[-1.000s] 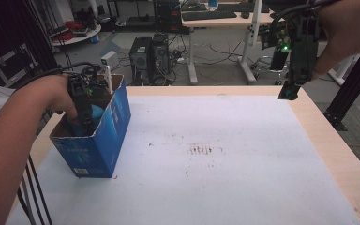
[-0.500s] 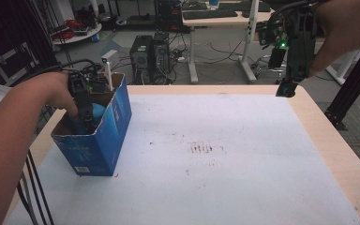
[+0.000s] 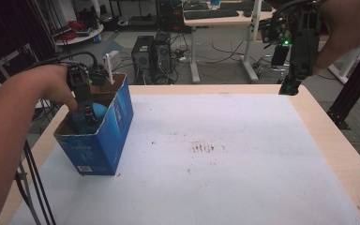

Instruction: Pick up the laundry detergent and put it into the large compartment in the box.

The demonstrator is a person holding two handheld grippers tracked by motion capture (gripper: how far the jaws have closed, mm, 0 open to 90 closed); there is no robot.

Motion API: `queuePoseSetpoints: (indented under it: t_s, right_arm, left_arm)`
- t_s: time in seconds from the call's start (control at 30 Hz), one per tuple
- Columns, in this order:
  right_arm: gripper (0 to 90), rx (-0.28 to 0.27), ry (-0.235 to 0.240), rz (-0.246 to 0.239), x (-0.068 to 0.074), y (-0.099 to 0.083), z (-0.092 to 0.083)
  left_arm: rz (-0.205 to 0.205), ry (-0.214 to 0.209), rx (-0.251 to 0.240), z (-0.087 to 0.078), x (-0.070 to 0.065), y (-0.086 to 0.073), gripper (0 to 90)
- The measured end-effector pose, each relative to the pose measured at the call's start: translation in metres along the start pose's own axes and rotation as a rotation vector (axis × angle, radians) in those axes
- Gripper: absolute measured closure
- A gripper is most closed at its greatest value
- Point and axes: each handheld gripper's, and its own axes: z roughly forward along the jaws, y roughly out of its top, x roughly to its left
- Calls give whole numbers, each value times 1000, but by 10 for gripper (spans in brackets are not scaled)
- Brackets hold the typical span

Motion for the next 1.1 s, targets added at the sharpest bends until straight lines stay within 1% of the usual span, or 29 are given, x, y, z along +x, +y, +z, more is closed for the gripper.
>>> queuePoseSetpoints:
  t_s: [0.07,0.1,0.13,0.17,0.2,0.27,0.43,0.53,0.57,0.63,0.73,0.77,0.9,0.97,1.03,1.1]
  right_arm:
    - [31,-1,-1,-4,0,0,0]
    - [31,0,-1,-7,0,0,0]
    - [31,0,-1,-7,0,0,0]
    - [31,0,0,-3,1,0,0]
    - [31,-5,-2,-8,1,1,0]
    - [31,-4,-2,-2,1,1,-1]
    - [31,-3,0,-2,0,1,-1]
    - [31,-5,2,2,1,1,-1]
    - [31,-7,4,-3,0,1,-1]
    - [31,-7,3,0,1,0,-1]
    - [31,-7,3,4,1,-1,-2]
    - [31,-10,3,3,0,-2,-2]
    - [31,-8,3,10,0,-3,-2]
    - [31,-7,2,10,0,-4,-2]
    - [31,-12,1,8,0,-5,-3]
    - [31,-12,1,12,0,-5,-3]
  left_arm:
    - [-11,10,-17,-8,0,-1,222]
    - [-15,13,-21,-12,0,-2,212]
    - [-15,13,-21,-12,0,-2,198]
    - [-19,18,-22,-17,0,-2,198]
    - [-18,19,-22,-20,-1,-3,186]
    - [-18,21,-24,-26,-2,-3,168]
    - [-12,31,-36,-41,-5,-5,151]
    - [-16,27,-44,-46,-6,-5,130]
    - [-7,17,-51,-48,-7,-5,127]
    - [-2,-2,-64,-51,-9,-5,124]
    - [20,-5,-70,-55,-12,-3,107]
    - [11,-12,-74,-56,-13,-3,94]
    - [15,-23,-70,-61,-16,-2,77]
    - [37,-26,-84,-65,-19,-1,67]
    - [44,-34,-93,-67,-22,1,60]
    - [63,-31,-88,-69,-27,3,60]
